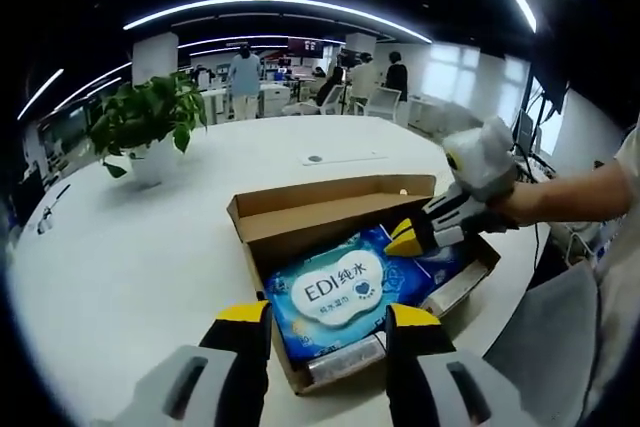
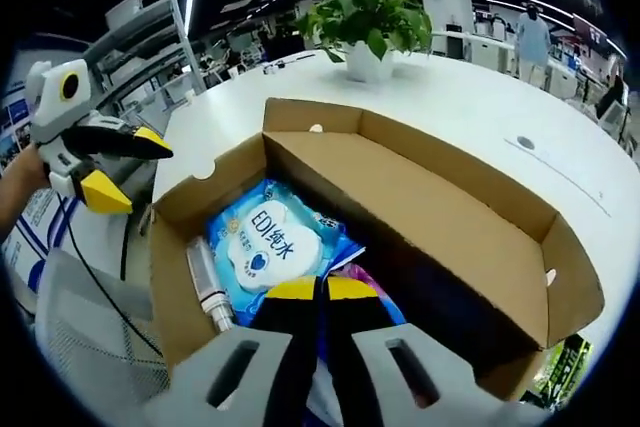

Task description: Operate the shoe box by opening the lid, removing the specified soft item, and placing it in the target area until the item is outside and the box remains undamaged.

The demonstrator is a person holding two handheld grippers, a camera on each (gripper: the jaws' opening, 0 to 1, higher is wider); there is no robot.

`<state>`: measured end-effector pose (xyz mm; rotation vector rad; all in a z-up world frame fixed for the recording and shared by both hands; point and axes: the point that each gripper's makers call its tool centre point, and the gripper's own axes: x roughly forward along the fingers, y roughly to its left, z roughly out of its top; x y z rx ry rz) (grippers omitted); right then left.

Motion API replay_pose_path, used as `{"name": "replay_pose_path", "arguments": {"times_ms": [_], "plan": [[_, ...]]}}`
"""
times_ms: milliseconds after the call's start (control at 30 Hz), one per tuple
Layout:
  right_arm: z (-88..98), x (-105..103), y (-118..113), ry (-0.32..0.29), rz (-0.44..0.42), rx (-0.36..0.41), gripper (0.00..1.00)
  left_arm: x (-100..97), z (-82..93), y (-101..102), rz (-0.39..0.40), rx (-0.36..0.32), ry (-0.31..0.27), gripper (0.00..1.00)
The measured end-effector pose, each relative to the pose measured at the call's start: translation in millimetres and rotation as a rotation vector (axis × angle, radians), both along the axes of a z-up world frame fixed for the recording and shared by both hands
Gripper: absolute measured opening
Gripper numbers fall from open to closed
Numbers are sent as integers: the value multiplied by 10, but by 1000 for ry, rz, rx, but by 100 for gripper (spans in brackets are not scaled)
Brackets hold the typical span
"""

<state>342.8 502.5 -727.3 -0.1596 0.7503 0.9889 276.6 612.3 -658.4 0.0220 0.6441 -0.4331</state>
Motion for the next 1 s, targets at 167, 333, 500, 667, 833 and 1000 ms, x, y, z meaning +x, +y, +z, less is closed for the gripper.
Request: {"name": "replay_pose_path", "arguments": {"times_ms": [167,333,500,667,833,1000], "plan": [[69,-20,-2,-3,-10,13,0,-14,-12,0,-2,3,6,46],[91,-30,-6,7,-28,17,0,-18,3,-3,-1,0,2,46],[109,-38,-3,21,-45,18,0,-7,23,-12,-2,2,-5,46],[70,-43,17,-43,9,-18,0,-11,28,-17,-1,-1,-9,46],[41,-41,33,-90,36,-28,2,-19,33,1,5,-4,-11,46],[92,-34,16,-68,6,20,2,-23,29,31,12,-4,-10,46]]}}
